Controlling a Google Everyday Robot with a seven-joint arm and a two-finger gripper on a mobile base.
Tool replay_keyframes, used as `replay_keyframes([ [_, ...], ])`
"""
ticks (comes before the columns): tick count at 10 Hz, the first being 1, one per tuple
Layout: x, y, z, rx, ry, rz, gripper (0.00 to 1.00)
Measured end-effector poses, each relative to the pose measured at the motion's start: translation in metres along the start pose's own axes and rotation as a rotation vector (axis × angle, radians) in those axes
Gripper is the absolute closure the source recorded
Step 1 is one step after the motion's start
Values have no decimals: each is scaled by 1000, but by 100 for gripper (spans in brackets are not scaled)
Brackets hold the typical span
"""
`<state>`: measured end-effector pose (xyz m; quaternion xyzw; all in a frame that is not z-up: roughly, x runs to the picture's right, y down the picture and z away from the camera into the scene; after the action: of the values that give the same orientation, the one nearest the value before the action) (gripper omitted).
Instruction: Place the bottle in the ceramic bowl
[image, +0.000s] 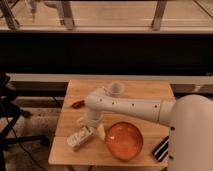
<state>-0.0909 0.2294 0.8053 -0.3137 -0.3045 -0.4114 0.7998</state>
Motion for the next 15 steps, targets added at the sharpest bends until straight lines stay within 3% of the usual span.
replay_keyframes([
  [3, 1, 2, 2, -2, -9, 6, 15],
  [4, 1, 2, 3, -3, -13, 6, 22],
  [11, 1, 3, 1, 0, -18, -8, 93],
  [12, 4, 7, -7, 7, -18, -9, 98],
  [15, 7, 13, -17, 7, -17, -13, 100],
])
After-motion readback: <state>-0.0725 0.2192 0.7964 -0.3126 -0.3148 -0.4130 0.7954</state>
